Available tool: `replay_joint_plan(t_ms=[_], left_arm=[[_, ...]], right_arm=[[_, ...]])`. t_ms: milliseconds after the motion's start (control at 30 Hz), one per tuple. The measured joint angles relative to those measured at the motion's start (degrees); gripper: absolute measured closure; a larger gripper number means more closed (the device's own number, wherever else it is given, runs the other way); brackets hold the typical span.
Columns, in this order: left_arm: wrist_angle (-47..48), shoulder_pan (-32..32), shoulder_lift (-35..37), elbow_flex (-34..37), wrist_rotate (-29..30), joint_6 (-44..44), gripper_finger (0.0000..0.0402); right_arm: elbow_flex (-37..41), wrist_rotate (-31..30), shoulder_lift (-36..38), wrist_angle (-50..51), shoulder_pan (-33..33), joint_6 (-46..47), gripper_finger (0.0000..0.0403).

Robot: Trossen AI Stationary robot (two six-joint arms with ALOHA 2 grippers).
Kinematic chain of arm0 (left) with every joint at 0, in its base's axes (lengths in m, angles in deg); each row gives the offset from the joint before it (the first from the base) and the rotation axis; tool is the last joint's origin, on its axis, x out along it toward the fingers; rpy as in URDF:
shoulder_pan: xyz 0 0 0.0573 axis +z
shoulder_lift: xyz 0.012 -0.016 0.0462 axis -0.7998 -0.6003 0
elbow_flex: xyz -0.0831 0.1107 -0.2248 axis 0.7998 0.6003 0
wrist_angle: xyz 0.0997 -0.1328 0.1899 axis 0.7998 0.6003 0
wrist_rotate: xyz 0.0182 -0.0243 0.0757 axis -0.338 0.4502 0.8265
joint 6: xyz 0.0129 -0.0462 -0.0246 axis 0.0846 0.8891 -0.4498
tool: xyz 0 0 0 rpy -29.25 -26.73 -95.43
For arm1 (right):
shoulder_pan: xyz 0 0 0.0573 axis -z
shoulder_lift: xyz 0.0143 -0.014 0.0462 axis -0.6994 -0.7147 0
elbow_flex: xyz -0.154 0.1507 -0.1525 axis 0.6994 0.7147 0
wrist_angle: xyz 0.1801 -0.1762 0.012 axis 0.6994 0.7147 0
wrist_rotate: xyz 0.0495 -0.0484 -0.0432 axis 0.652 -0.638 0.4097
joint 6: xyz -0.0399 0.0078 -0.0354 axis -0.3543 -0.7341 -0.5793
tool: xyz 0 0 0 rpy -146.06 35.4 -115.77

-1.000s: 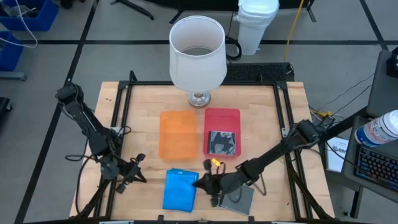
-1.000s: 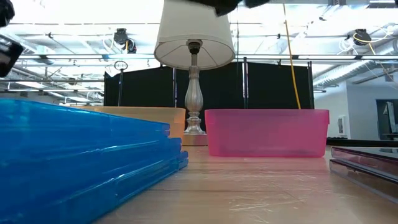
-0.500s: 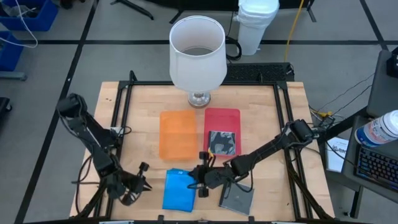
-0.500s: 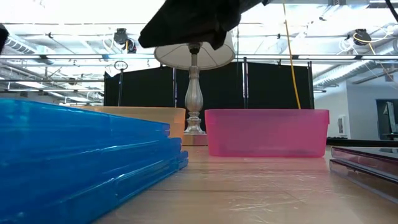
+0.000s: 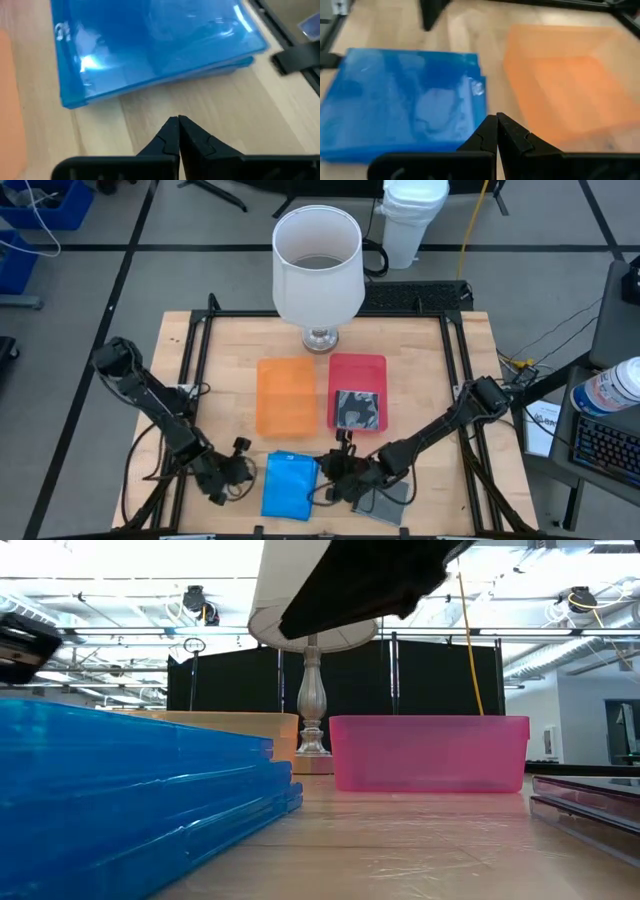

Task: Pick & place jewel cases by type
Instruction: Put the blue CD case into the orange bin

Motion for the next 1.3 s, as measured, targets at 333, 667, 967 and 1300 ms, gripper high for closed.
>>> replay_joint_plan(t_ms=[333, 667, 967, 1300], left_arm=[[-0.1, 7.3, 0.0, 0.0, -7.1, -2.6, 0.0396], [0.0, 9.1, 0.0, 0.0, -7.3, -2.7, 0.0397], [-0.2, 11.1, 0.0, 0.0, -7.1, -4.5, 0.0397], [-2.6, 11.7, -5.6, 0.0, -7.2, -6.4, 0.0396]], right_arm=[[0.0, 0.3, 0.0, 3.7, -3.1, 8.8, 0.0403], [0.0, 0.2, 0.0, 3.9, -3.8, 11.2, 0.0403], [0.0, -0.1, 0.0, 3.9, -3.2, 9.8, 0.0403], [0.0, -0.1, 0.0, 3.9, -3.1, 9.2, 0.0403]])
